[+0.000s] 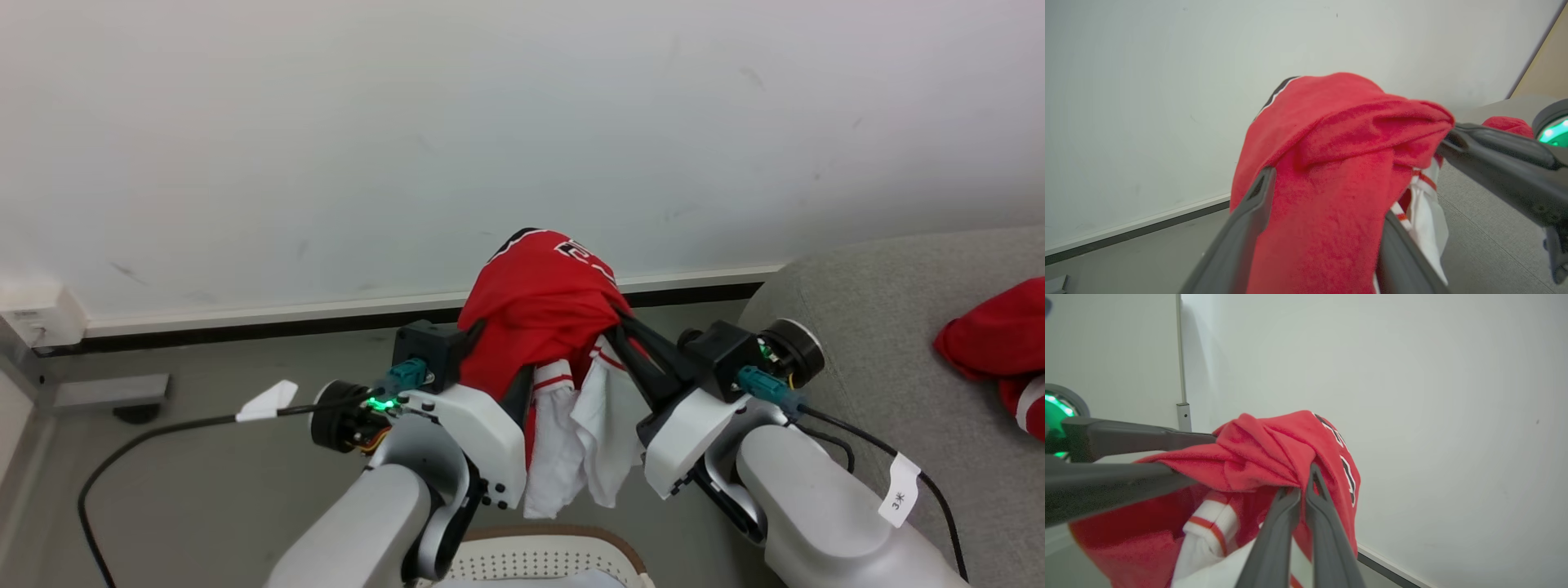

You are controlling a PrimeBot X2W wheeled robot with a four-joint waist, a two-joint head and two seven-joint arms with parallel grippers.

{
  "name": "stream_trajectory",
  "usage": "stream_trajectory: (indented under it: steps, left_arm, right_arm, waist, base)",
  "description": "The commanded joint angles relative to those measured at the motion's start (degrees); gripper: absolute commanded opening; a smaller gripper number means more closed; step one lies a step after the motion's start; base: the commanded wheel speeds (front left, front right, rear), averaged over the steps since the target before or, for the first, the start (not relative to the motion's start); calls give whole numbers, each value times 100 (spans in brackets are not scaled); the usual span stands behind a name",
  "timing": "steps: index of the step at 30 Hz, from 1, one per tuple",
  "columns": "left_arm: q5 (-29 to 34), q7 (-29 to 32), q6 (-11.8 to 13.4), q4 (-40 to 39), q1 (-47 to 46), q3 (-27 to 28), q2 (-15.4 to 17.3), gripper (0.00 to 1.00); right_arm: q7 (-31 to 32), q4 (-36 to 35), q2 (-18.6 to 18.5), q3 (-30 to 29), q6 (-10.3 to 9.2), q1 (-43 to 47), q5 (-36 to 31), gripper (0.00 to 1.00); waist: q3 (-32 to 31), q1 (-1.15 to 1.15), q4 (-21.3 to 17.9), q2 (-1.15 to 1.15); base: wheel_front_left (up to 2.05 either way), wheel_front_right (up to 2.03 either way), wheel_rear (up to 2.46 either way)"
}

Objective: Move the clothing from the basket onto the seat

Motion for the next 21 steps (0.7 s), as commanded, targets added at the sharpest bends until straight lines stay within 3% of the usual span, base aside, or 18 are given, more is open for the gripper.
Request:
stream_trajectory:
  steps: [1,13,21]
  left_arm:
    - [-39,-64,3,-29,-41,3,37,100]
    - [-84,-148,56,-267,137,0,132,100]
    - [-92,-205,67,-322,154,-45,137,100]
  right_arm:
    - [-25,-27,-14,-194,-15,76,-50,0]
    - [-22,-154,-38,-1438,-15,276,-637,0]
    - [-22,-471,-302,-1978,-15,483,-865,0]
  waist:
    - [22,0,-83,0]
    - [164,0,-1134,0]
    - [253,0,-1928,0]
  base:
    - [0,0,0]
    - [0,0,0]
    - [0,0,0]
